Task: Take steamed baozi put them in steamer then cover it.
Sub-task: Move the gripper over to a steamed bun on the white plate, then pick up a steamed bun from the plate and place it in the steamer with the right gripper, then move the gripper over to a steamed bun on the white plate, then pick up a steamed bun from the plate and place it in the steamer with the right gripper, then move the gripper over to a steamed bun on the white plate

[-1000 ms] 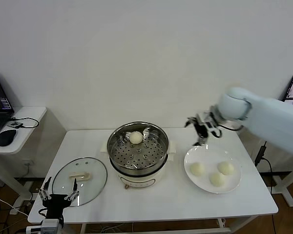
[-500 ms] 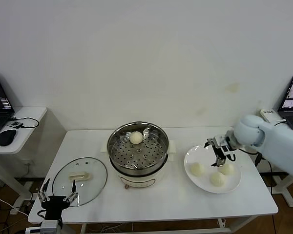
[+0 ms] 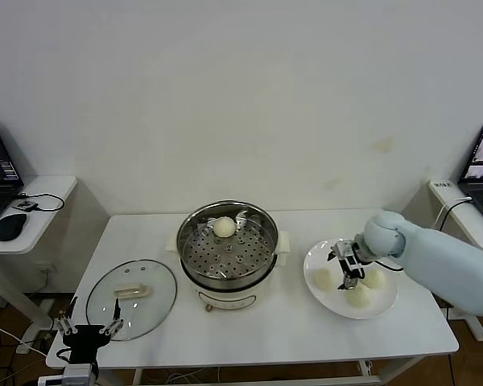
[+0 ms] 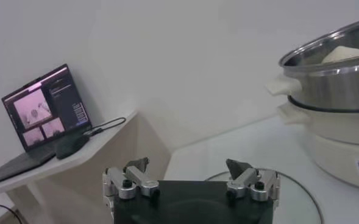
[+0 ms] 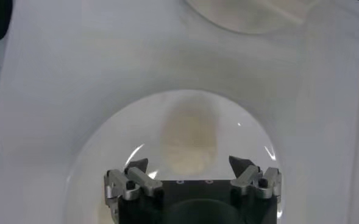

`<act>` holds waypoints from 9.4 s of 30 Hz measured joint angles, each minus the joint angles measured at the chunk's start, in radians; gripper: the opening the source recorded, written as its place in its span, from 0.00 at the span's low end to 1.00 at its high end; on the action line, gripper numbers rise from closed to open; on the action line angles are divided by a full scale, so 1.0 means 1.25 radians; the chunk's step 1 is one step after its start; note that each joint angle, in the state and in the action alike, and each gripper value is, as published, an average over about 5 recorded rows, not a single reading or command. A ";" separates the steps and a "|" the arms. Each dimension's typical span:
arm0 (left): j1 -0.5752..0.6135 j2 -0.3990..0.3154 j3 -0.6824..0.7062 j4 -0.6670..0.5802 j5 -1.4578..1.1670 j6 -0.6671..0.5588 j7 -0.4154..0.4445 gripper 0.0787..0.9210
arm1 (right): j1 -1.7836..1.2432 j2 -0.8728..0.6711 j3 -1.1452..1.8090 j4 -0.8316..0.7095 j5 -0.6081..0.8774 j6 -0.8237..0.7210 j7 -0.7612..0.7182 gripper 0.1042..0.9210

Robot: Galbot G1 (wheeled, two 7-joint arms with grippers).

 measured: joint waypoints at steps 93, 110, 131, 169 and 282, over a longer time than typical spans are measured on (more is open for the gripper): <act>-0.015 0.004 -0.031 0.016 0.011 -0.030 -0.010 0.88 | 0.331 0.565 -0.256 -0.177 0.444 -0.301 0.119 0.84; -0.036 0.021 -0.019 0.025 0.013 -0.025 -0.002 0.88 | 0.493 0.267 -0.269 0.030 0.364 -0.147 -0.071 0.88; -0.042 0.025 0.013 0.048 0.032 -0.022 -0.002 0.88 | 0.260 -0.184 -0.128 0.206 0.088 -0.012 -0.136 0.88; -0.038 0.010 -0.004 0.060 0.034 -0.014 -0.002 0.88 | -0.123 -0.120 0.112 0.084 -0.100 -0.019 -0.069 0.68; -0.051 0.029 -0.005 0.034 0.018 -0.013 0.001 0.88 | 0.266 -0.113 -0.050 0.116 0.087 0.000 -0.135 0.88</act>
